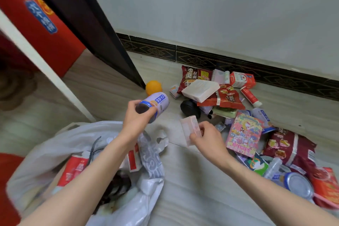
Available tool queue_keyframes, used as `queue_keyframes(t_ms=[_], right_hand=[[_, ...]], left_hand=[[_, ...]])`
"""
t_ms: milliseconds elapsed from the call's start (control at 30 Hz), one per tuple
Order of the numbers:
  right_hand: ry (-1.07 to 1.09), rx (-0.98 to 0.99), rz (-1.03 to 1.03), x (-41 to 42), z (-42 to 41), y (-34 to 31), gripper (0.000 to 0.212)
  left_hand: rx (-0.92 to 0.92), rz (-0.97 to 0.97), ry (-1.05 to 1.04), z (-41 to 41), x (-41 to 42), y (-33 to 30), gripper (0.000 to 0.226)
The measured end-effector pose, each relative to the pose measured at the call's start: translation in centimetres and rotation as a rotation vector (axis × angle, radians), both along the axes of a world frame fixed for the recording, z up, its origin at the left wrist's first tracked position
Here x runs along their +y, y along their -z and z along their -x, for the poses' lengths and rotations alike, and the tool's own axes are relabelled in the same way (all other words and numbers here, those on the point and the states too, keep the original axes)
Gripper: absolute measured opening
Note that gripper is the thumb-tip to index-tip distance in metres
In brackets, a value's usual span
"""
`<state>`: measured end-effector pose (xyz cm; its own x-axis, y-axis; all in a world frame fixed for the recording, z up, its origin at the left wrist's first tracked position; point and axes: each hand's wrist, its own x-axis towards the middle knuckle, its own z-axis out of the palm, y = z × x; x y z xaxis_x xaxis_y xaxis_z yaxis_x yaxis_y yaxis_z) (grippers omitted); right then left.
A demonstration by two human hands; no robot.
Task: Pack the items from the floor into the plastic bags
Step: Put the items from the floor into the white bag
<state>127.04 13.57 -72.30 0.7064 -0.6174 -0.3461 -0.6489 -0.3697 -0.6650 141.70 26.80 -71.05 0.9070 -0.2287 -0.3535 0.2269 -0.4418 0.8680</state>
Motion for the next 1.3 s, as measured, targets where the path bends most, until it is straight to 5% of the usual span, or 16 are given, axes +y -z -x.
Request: queue_keyframes(t_ms=[200,467,700,833,1033,1300], right_hand=[[-0.208,-0.026,-0.019,6.4,-1.2,-6.1,0.019],[-0.361,0.193,-0.106,15.5,2.0,-3.4,0.015],[-0.179,0.126,-0.356,16.9,0.8,-0.4,0.008],[0.019,0.149,-0.196,16.1,1.2,2.1,0.014],[0.100,0.299,-0.332,15.8,2.4,4.1,0.050],[0.291,0.259,-0.636,14.1,1.7,4.8,0.010]], left_hand=[[-0.084,0.025,-0.034,3.1,9.7,-7.7,0.031],[-0.128,-0.072,-0.136,7.3,21.7,-8.2,0.035],[-0.094,-0.169,-0.029,9.9,26.0,-6.1,0.041],[-0.121,-0.241,0.093,11.5,26.3,-5.3,0.045],[-0.324,-0.320,0.360,13.0,24.1,-4.3,0.061],[-0.544,-0.331,0.511,12.7,20.3,-3.2,0.061]])
